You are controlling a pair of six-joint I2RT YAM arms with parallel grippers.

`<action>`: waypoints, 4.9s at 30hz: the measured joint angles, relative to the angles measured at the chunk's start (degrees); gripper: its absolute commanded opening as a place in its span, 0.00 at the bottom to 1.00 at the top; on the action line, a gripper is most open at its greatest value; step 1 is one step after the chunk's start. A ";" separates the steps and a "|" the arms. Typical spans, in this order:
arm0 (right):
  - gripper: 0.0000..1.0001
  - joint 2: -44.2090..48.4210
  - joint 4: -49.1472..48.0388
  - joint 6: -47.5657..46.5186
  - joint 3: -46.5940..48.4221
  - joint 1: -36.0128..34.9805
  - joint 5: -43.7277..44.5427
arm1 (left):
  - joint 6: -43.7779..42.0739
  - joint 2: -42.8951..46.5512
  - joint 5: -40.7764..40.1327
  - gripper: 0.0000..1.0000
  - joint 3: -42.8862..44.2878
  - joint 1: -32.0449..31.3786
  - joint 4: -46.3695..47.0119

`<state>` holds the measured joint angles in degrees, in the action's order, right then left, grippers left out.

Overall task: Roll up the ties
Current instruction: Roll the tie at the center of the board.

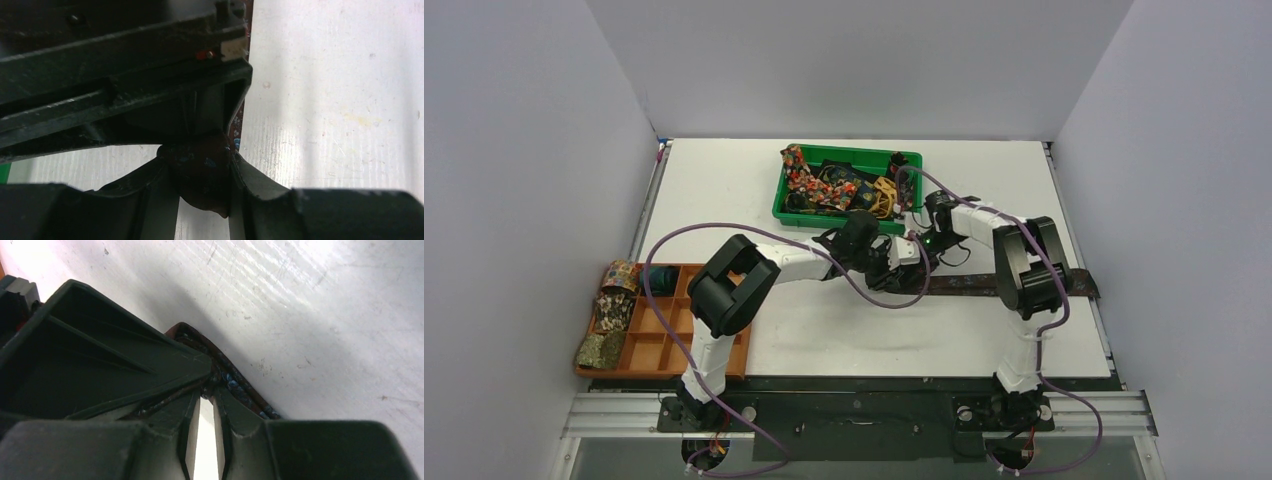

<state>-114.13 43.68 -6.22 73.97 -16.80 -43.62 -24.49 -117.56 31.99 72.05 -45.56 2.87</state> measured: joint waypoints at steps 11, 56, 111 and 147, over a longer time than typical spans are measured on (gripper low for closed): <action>0.43 6.97 6.60 -1.99 -1.03 5.49 -3.50 | -6.32 0.33 0.17 0.25 -0.04 -0.85 -2.47; 0.00 2.45 0.11 5.20 -2.84 3.93 -2.99 | -7.80 0.35 0.48 0.58 0.26 -0.66 -6.21; 0.00 3.98 0.85 5.90 -5.97 3.58 3.67 | 3.65 7.58 -3.02 0.97 -12.79 2.27 6.78; 0.00 1.55 -3.21 10.10 -6.60 -3.21 -3.50 | 21.68 -3.78 -3.06 0.68 -38.77 -1.22 75.93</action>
<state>-112.57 40.47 3.88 67.37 -20.01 -47.11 -2.81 -121.34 28.93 33.28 -46.78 78.81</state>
